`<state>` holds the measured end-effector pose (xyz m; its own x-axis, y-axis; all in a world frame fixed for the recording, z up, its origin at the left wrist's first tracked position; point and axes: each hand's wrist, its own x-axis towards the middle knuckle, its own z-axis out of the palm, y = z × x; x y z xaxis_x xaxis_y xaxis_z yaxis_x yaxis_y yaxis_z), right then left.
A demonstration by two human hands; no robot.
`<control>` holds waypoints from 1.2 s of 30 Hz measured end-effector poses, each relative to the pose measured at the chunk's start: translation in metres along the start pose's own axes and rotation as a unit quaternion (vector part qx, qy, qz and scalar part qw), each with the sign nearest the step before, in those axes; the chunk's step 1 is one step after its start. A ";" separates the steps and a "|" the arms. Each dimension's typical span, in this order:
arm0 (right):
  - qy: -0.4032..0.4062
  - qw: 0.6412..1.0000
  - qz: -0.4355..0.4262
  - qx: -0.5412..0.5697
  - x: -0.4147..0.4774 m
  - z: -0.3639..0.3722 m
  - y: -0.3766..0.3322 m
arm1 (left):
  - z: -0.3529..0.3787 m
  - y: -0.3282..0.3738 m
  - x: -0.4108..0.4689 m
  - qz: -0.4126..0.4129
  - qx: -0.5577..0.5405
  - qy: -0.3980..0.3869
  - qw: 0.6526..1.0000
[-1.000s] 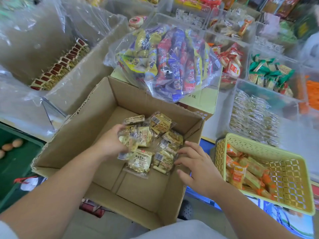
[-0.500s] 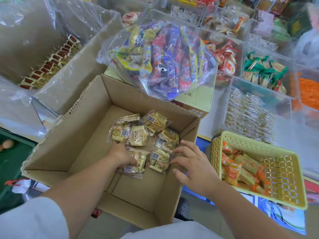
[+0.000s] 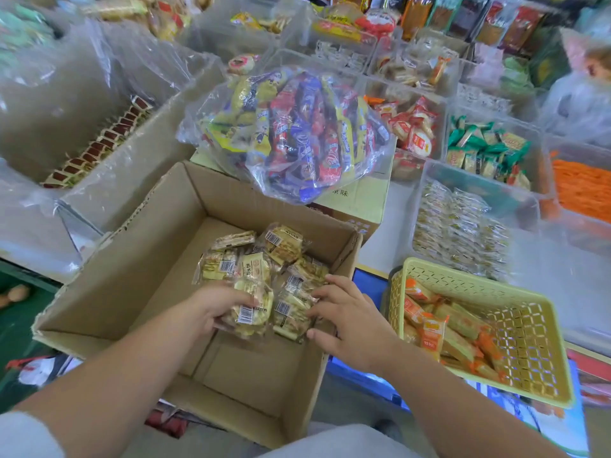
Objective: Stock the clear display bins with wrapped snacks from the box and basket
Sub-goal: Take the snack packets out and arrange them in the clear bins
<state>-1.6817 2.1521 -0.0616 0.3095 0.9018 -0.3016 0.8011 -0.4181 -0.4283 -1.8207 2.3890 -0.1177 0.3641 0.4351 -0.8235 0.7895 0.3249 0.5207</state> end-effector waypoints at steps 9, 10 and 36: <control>0.134 0.965 -0.052 0.219 -0.039 -0.045 0.028 | 0.027 0.018 -0.134 0.155 -0.328 -0.090 0.927; 0.134 0.962 -0.063 0.232 -0.049 -0.053 0.036 | 0.043 0.017 -0.149 0.157 -0.347 -0.103 0.919; 0.132 0.834 -0.061 0.532 -0.250 -0.132 0.300 | 0.419 0.136 -0.185 0.044 -0.416 -0.188 0.889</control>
<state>-1.4515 1.8156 -0.0023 0.4727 0.8790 -0.0629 -0.0292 -0.0557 -0.9980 -1.5736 2.0012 0.0109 0.6684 0.2292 -0.7076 0.1683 0.8801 0.4440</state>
